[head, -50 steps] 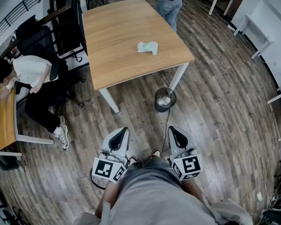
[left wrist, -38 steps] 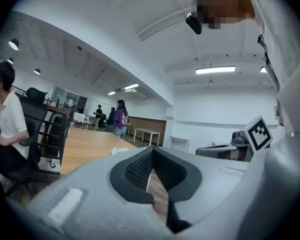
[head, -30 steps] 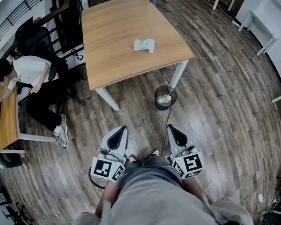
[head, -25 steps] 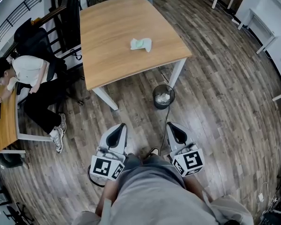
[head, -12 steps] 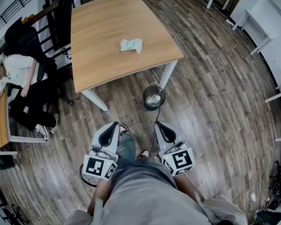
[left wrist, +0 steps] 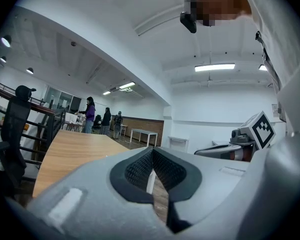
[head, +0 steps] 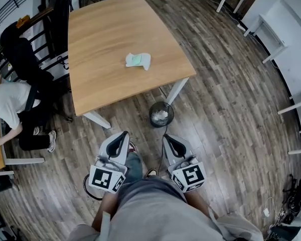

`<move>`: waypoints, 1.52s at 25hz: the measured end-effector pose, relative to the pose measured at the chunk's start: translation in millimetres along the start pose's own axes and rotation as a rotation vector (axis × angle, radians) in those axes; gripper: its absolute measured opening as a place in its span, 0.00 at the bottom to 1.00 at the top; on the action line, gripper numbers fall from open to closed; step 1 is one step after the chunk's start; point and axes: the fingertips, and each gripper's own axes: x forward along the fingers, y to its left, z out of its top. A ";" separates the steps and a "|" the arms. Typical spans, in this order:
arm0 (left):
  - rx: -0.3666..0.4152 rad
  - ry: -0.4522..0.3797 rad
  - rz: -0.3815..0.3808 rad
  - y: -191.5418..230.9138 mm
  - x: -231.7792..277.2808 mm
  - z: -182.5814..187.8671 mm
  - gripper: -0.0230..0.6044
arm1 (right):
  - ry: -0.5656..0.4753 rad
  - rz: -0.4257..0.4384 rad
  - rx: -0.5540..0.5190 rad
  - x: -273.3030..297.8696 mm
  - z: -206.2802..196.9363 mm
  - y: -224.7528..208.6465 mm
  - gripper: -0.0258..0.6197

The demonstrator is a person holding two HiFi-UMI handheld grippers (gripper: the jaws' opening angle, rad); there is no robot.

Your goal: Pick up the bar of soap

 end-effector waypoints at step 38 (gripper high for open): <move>-0.067 0.062 -0.009 216.7 126.2 28.3 0.04 | -0.006 0.039 -0.070 276.0 80.8 -58.5 0.04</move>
